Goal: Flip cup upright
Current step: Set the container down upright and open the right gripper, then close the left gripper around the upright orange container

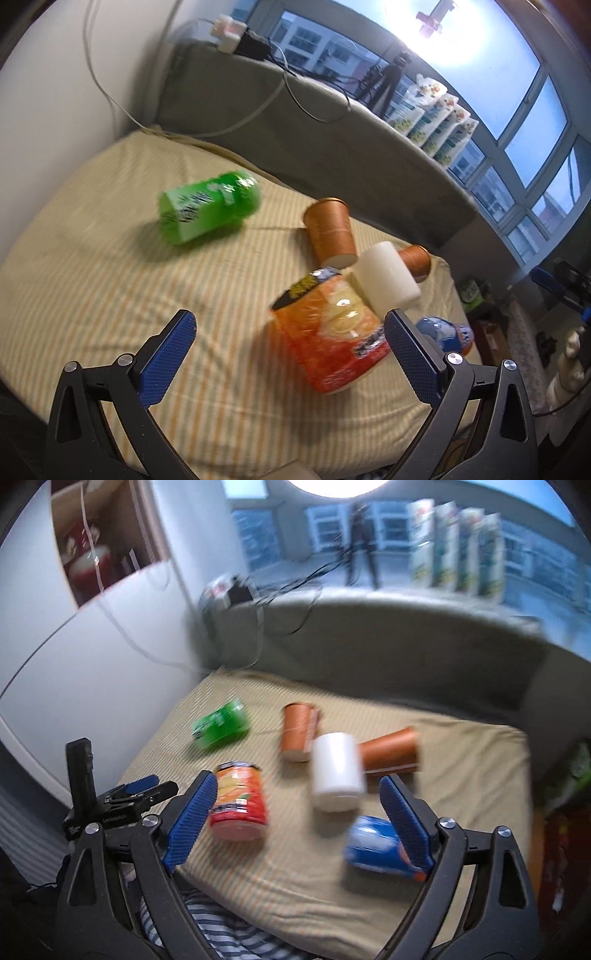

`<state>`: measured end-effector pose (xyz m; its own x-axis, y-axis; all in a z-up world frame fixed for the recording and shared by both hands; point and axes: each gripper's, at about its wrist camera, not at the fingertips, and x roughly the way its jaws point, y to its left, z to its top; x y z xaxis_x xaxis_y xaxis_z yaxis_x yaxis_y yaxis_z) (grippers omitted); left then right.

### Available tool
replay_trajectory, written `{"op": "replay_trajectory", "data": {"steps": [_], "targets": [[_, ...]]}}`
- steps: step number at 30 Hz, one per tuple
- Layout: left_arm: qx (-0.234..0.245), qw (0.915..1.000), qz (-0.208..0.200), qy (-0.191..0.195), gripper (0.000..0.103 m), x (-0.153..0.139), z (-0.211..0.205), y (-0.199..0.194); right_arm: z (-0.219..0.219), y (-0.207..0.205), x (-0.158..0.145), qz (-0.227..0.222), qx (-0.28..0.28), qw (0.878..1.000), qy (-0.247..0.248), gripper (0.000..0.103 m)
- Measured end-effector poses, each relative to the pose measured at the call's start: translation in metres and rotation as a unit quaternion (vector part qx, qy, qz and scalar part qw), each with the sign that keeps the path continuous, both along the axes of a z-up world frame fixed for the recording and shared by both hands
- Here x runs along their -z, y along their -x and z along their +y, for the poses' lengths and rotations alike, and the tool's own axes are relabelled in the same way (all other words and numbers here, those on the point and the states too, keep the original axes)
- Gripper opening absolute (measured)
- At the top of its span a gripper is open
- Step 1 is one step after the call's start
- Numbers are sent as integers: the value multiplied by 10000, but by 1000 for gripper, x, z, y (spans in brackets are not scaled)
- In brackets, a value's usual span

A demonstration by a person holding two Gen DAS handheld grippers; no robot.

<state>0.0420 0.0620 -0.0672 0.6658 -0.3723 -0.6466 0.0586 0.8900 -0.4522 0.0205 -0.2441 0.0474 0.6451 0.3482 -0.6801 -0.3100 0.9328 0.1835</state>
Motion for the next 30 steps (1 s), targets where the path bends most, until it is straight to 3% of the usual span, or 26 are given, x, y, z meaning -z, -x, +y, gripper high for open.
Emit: {"op": "replay_trajectory", "data": {"steps": [8, 14, 18, 25, 30], "targets": [[297, 9975, 554, 335, 101, 7, -22, -28, -38, 33, -9, -18, 573, 9968, 566, 94], [261, 9900, 1138, 798, 101, 25, -21, -43, -54, 46, 14, 25, 670, 9965, 496, 94], [172, 9871, 1267, 962, 101, 29, -21, -46, -53, 41, 41, 218, 718, 9957, 540, 94], [132, 9825, 1529, 1051, 101, 44, -29, -60, -42, 43, 62, 59, 807, 9945, 667, 94], [80, 9793, 1687, 1114, 91, 55, -28, -65, -34, 42, 65, -48, 770, 9937, 814, 94]]}}
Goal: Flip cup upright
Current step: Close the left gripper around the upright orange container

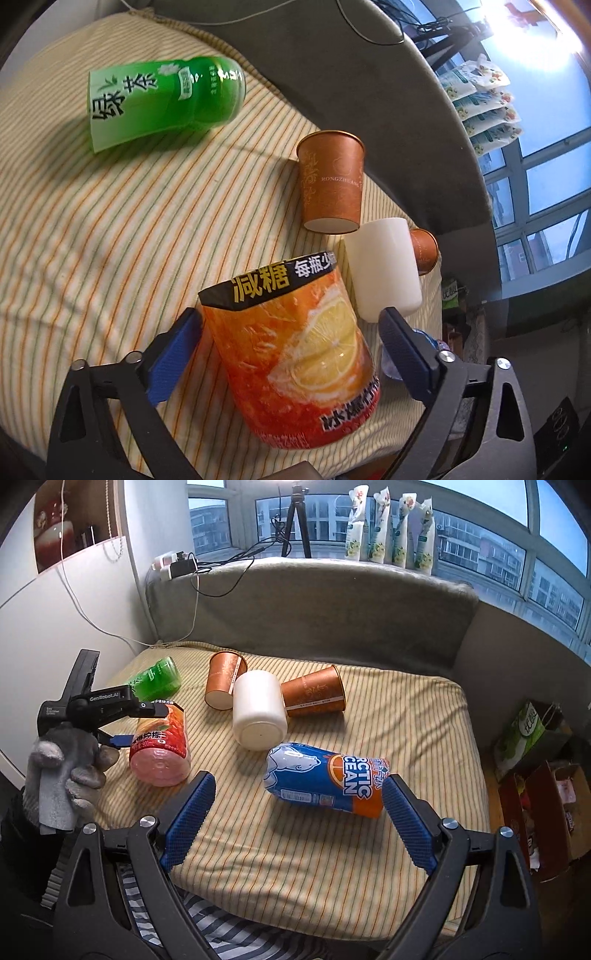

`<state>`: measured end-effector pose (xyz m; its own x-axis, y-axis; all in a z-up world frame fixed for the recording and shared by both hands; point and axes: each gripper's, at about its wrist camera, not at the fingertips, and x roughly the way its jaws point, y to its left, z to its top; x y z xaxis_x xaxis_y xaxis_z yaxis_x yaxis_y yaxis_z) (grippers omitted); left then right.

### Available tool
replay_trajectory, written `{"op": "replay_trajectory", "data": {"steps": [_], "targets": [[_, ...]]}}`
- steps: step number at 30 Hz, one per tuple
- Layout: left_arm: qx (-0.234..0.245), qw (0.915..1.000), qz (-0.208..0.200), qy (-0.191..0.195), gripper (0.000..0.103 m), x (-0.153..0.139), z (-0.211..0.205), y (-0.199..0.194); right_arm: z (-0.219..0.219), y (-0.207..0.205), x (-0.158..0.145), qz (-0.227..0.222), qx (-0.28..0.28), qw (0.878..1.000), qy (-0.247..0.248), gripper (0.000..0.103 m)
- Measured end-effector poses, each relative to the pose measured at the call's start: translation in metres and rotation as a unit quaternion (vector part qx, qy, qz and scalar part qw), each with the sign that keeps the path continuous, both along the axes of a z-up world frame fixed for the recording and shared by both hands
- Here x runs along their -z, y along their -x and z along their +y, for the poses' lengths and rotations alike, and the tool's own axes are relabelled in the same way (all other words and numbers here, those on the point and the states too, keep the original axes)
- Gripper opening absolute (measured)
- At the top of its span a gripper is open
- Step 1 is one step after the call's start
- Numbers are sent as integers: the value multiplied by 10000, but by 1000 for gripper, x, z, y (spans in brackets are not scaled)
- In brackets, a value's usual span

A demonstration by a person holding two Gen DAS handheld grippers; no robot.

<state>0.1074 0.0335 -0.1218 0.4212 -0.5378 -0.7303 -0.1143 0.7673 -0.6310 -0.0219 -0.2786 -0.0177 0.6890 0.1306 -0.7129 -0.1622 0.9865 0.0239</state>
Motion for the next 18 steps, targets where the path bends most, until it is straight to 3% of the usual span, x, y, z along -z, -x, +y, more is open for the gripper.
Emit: {"op": "replay_trajectory", "data": {"steps": [4, 11, 18], "targets": [[-49, 10000, 18, 24, 83, 3, 2, -1, -2, -4, 2, -31, 72, 10000, 13, 94], [-33, 9999, -109, -14, 81, 1, 0, -4, -7, -11, 14, 126, 193, 9997, -72, 94], [169, 9955, -717, -589, 80, -16, -16, 6, -11, -11, 17, 139, 276, 9994, -157, 94]]}}
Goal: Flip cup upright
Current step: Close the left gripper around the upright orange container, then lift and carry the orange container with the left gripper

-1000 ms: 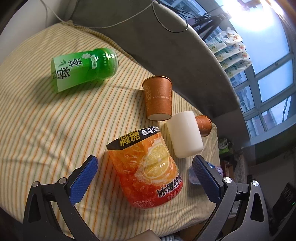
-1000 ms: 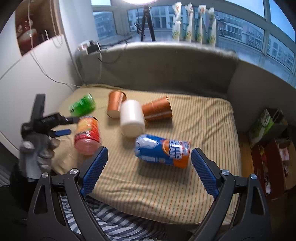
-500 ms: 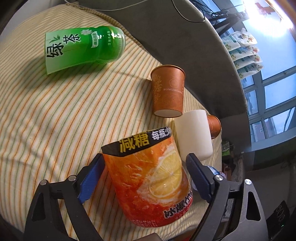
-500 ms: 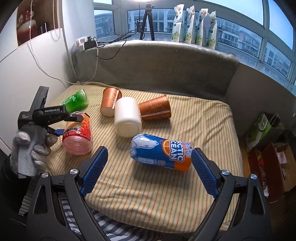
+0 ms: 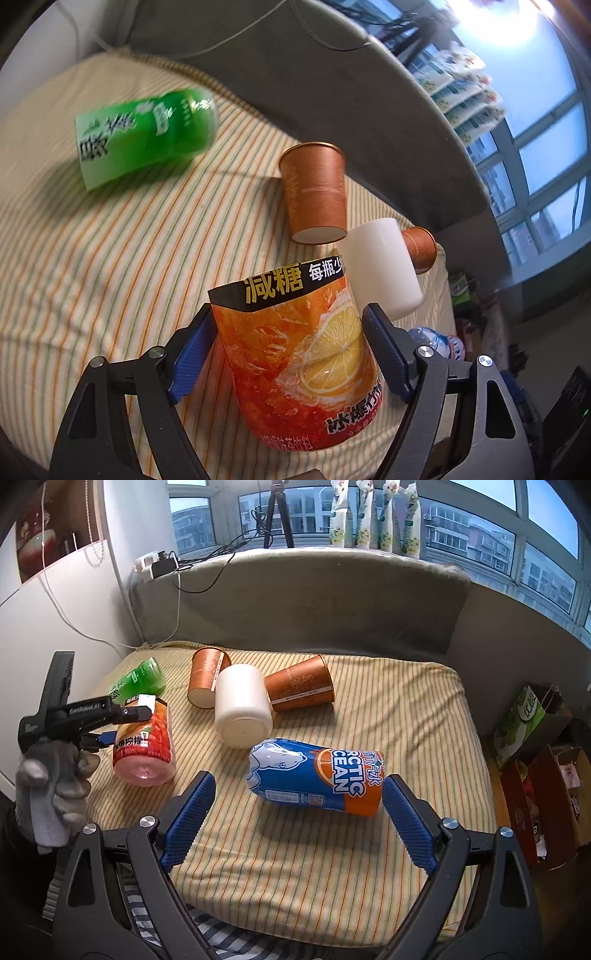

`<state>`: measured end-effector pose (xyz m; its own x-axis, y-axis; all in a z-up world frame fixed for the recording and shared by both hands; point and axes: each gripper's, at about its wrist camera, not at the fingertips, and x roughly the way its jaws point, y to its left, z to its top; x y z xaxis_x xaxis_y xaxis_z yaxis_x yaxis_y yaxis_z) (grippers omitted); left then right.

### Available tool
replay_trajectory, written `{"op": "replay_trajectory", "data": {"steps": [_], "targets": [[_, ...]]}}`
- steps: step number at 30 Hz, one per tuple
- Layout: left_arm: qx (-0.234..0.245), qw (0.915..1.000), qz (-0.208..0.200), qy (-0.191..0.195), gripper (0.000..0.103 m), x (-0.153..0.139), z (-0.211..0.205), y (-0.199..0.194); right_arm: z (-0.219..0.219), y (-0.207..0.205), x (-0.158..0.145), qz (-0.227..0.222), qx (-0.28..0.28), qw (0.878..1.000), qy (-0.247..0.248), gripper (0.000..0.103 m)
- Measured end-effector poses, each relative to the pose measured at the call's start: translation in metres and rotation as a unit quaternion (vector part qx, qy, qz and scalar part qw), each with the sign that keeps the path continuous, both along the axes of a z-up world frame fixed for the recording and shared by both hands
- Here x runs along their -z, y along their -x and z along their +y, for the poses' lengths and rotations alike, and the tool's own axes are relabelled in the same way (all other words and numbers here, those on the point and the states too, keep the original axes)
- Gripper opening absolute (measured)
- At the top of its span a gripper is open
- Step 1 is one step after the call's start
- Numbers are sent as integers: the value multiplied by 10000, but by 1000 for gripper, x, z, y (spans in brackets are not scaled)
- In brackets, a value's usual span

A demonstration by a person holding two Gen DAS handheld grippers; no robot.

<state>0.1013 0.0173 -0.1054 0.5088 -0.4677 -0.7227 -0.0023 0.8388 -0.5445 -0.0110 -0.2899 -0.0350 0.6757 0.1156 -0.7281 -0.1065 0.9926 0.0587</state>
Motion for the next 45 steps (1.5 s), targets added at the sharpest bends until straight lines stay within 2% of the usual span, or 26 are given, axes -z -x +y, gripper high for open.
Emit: {"op": "replay_trajectory", "data": {"steps": [4, 8, 16, 21, 28, 35, 45], "targets": [[90, 9974, -480, -530, 79, -10, -13, 6, -2, -2, 2, 29, 32, 10000, -47, 94], [204, 9883, -1004, -1125, 79, -20, -30, 13, -2, -2, 4, 22, 43, 10000, -55, 94], [349, 9753, -1427, -1647, 79, -23, -48, 15, -3, -1, 4, -30, 106, 9999, -98, 94], [471, 9641, -1710, -1974, 79, -26, -63, 22, -4, -1, 4, -30, 149, 9998, -142, 94], [600, 9578, -1823, -2140, 79, -25, -73, 26, -4, -1, 3, -98, 167, 9997, -142, 94], [641, 9557, -1858, -2192, 79, -23, -76, 32, -3, 0, 0, -162, 191, 9995, -170, 94], [708, 9574, -1854, -2097, 79, -22, -76, 40, 0, 0, 1, -154, 199, 9996, -162, 94]]}}
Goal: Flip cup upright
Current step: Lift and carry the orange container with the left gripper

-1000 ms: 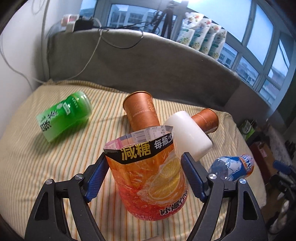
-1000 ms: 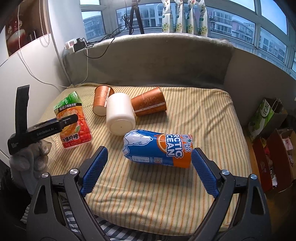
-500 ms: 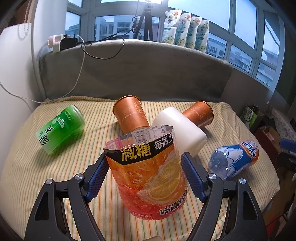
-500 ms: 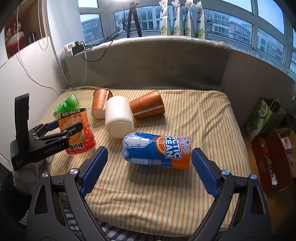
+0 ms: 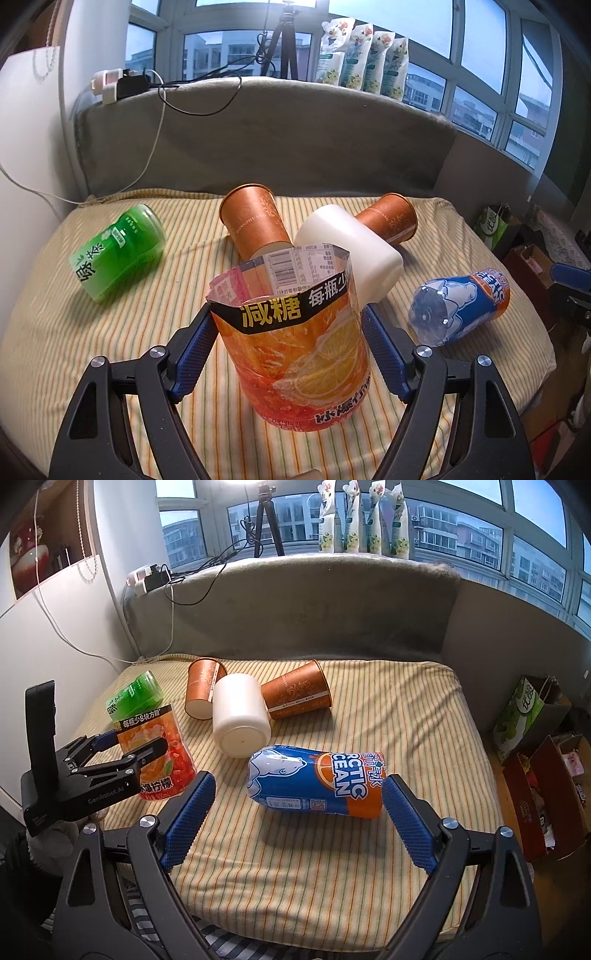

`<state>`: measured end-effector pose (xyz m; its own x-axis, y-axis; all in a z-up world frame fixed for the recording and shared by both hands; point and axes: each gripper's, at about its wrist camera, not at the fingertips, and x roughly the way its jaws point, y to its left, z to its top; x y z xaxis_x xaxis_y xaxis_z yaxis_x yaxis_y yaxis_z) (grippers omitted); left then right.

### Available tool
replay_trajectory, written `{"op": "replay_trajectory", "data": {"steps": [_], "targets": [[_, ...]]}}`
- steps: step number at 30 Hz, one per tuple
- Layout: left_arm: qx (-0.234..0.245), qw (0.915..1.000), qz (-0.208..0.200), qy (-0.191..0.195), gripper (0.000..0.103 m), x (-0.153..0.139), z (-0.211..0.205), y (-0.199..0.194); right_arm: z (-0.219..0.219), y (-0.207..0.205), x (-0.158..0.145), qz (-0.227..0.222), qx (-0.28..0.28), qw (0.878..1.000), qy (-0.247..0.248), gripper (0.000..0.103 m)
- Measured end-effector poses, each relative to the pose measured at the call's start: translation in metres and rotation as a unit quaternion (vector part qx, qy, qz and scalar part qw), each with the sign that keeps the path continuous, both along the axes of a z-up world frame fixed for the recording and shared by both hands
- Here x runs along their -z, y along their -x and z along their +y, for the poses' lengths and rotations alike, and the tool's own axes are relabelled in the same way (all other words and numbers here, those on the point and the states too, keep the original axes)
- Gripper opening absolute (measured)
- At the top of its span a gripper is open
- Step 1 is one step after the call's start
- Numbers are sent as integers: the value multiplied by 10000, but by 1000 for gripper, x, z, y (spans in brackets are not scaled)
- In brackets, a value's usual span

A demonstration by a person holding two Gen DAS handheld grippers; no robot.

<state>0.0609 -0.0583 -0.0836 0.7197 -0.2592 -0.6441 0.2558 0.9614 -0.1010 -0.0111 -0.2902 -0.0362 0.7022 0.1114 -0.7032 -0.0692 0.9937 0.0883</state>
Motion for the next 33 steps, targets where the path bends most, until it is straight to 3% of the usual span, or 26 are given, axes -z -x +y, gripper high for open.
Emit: {"op": "replay_trajectory", "data": {"steps": [22, 33], "targets": [[587, 9983, 53, 31, 81, 1, -16, 24, 1, 5, 1, -11, 5, 10000, 4, 94], [614, 9981, 86, 20, 81, -1, -12, 35, 5, 10, 0, -117, -28, 9999, -30, 94]]}}
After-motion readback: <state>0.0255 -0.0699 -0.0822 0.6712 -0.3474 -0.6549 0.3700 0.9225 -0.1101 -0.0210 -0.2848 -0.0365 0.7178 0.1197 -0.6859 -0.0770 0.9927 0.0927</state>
